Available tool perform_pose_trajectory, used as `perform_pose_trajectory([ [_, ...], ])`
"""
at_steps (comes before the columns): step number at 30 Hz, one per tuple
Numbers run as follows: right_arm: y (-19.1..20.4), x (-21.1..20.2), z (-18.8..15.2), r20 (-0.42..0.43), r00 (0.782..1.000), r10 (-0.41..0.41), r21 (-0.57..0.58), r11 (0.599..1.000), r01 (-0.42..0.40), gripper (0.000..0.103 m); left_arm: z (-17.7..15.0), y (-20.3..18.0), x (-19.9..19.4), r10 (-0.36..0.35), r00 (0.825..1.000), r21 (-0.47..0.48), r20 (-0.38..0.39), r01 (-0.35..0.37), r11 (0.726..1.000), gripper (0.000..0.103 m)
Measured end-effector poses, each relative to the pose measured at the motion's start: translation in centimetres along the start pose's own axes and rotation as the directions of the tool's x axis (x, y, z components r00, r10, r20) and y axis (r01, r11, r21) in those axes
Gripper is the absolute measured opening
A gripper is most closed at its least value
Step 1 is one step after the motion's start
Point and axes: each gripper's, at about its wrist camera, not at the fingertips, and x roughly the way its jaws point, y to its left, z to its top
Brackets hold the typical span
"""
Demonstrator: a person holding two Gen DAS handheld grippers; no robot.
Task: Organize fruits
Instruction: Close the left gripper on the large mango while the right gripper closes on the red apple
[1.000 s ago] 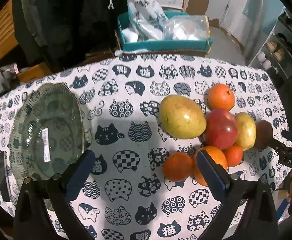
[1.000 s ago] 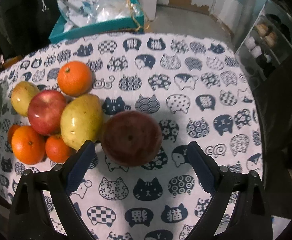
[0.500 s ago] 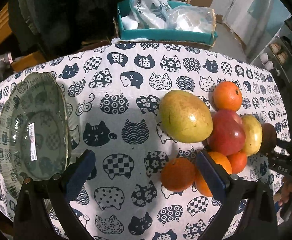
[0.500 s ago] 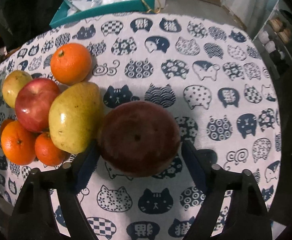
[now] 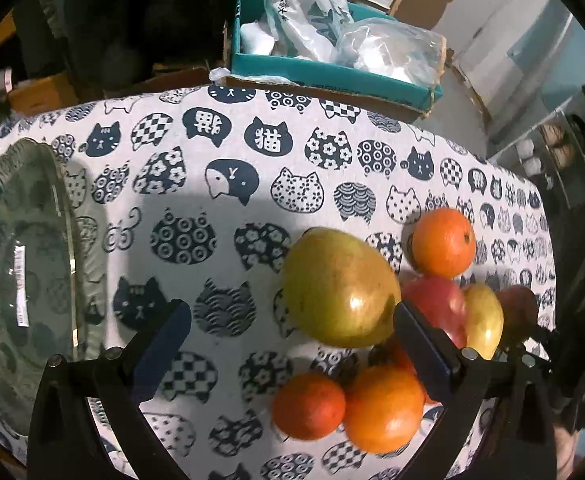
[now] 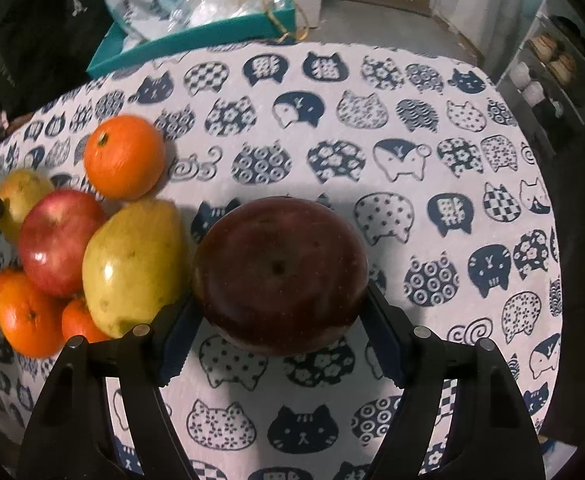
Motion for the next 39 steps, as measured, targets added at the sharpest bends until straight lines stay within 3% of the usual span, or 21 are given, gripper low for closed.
perform_pose_trajectory([
  [13,0.5,-1.0,1.9,0.067,0.998,0.001,0.014,1.0,-0.002,0.076,1.3,-1.1,3.1,-0.028,0.999,-0.027,-0.042,0.027,0.999,0.102],
  [19,1.0,-0.7,2.4,0.064,0.998,0.008,0.025,1.0,-0.009,0.076,1.1,-1.3,3.9,-0.085,0.994,-0.025,-0.063,0.083,0.996,0.086],
  [22,1.3,-0.7,2.5,0.067,0.998,0.008,0.023,1.0,-0.009,0.076,1.2,-1.7,3.7,-0.121,0.991,-0.006,-0.065,0.12,0.993,0.072],
  [31,1.8,-1.8,2.5,0.092,0.996,0.01,0.024,1.0,-0.012,0.076,0.4,-2.6,2.7,-0.021,1.0,0.104,-0.012,0.022,0.994,0.071],
  [39,3.2,-3.9,2.7,0.129,0.992,0.005,-0.008,1.0,-0.004,0.076,-0.1,-2.2,-0.2,0.03,0.997,0.151,0.074,-0.041,0.988,0.071],
])
